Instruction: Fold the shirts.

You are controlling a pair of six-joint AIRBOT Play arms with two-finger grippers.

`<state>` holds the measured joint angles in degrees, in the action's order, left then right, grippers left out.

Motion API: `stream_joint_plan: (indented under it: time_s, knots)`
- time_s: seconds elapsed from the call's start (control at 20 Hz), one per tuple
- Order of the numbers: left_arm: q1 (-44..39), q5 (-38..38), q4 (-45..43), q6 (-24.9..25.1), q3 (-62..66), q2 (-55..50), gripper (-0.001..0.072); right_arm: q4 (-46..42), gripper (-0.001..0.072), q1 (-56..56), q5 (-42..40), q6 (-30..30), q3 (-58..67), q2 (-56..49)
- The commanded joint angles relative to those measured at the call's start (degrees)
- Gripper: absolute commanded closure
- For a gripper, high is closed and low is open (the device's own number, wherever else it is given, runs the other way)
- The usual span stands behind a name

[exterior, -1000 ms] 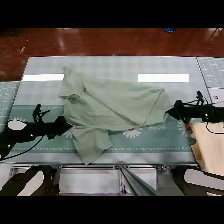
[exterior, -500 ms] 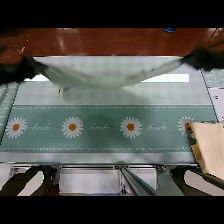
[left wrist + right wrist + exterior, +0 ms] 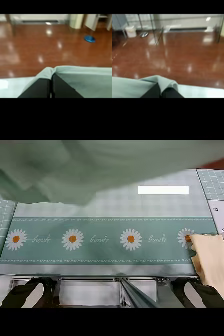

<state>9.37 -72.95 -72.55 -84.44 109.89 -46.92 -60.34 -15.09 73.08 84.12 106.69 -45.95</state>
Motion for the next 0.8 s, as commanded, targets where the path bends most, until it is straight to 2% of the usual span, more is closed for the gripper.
stream_joint_plan:
  time_s: [0.0, 0.2, 0.35, 0.5, 0.75]
  knots:
    - [-2.40, -2.56, -11.34, -0.31, 3.39, 7.91, 0.0689, -7.67, 0.0686, 0.02, 4.66, 3.21, 1.27, 7.08]
    - [-13.42, -2.40, -16.26, -0.33, 3.39, 15.34, 0.0690, -8.37, 0.0686, 0.02, 10.25, 4.15, 1.27, 12.04]
    - [-18.78, -5.77, -17.84, -1.11, 3.39, 17.22, 0.0690, -11.93, 0.0685, 0.02, 15.65, 6.43, 1.27, 14.78]
    - [-19.50, -12.50, -22.27, -2.08, 1.62, 16.85, 0.0689, -12.24, 0.0685, 0.02, 21.09, 7.45, 1.27, 15.54]
    - [-19.52, -13.38, -22.84, -5.73, -12.26, 14.60, 0.0689, -11.76, 0.0686, 0.02, 22.75, 7.56, -5.18, 15.45]
